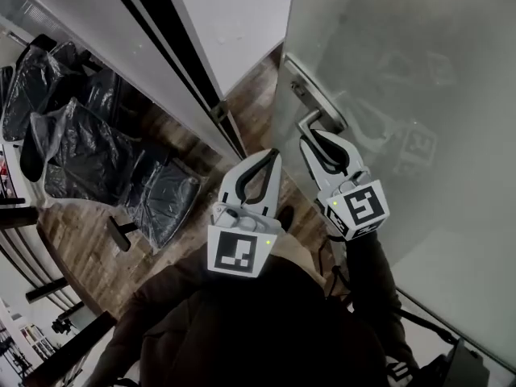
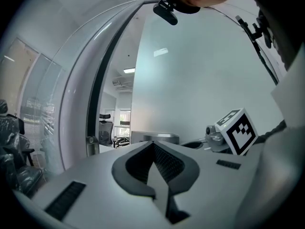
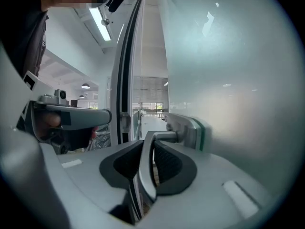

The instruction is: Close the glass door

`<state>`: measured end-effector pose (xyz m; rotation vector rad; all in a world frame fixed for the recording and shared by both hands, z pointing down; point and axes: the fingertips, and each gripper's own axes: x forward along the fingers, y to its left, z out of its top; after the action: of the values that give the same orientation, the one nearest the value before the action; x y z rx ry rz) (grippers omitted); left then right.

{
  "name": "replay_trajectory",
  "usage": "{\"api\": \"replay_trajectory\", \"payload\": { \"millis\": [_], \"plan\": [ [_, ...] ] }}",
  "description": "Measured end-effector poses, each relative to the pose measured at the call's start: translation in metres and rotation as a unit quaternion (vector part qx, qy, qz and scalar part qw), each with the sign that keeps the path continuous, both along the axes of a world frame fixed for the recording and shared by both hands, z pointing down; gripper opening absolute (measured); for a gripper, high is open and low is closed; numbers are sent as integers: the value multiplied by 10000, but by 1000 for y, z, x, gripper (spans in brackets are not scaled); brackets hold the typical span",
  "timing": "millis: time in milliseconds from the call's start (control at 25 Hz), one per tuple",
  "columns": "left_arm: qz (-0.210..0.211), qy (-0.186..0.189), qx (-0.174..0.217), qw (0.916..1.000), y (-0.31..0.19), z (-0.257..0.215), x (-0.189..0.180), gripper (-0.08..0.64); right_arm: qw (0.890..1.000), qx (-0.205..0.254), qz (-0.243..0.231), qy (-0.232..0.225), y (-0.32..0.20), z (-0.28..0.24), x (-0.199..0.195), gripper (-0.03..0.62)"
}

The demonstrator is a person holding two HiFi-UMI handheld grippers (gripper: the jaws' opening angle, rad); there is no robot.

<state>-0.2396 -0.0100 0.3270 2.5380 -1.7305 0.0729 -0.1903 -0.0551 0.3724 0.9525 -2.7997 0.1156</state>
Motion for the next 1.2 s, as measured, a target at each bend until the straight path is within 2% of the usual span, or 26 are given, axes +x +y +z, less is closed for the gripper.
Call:
{"api": "replay_trajectory", "payload": {
  "millis": [120,280,600,1200],
  "plan": [
    [56,51,-3,10000,14,-1,-15,-3,9999,30,-97,32,20,-2,-16,67],
    [64,-2,168,9998,32,-16,-15,-3,9996,-34,-276,21,43,1,-27,67],
    [-244,-140,536,9982,55,-54,-20,-3,9985,-35,-544,67,74,-6,-48,67],
    [-605,-231,628,9959,97,-69,-28,-3,9968,-80,-797,76,119,-10,-65,66]
  ]
}}
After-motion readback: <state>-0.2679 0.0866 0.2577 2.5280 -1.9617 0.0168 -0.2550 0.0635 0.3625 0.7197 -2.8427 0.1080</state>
